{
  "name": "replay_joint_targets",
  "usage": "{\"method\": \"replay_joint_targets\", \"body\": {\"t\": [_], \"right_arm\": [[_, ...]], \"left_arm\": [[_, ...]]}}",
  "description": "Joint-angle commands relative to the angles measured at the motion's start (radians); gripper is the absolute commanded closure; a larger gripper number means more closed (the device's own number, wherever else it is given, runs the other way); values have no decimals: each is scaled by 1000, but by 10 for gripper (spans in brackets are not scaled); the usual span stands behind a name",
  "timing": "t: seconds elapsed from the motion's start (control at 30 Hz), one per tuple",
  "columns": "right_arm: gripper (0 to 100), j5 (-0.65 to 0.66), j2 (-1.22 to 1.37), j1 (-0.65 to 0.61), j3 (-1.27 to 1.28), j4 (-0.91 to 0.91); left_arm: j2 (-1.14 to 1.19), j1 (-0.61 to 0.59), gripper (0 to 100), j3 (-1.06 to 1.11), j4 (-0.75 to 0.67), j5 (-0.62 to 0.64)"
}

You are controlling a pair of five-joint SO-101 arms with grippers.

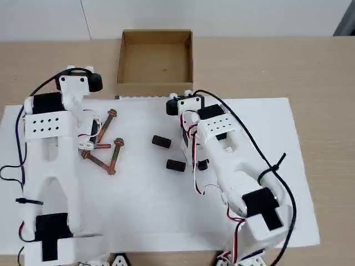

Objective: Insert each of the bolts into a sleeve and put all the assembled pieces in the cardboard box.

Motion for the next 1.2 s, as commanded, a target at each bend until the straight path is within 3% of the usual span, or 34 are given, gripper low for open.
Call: {"method": "replay_joint_targets", "body": {"t": [0.0,0.33,0.57,0.83,1.0,1.17], "right_arm": [[890,-12,21,-8,-21,-30],[893,-11,105,-5,-20,-58],[962,-9,101,-4,-26,-47],[998,-9,-122,-2,-32,21],[996,-9,-275,5,-35,101],[996,-9,-331,94,-34,165]], "left_arm": [[-5,6,992,-28,-20,-2],[-6,6,992,87,-75,-5],[-12,6,992,94,-75,-5],[-14,6,994,90,-72,0],[-14,3,994,62,-75,81],[-3,3,994,-48,-72,86]]}}
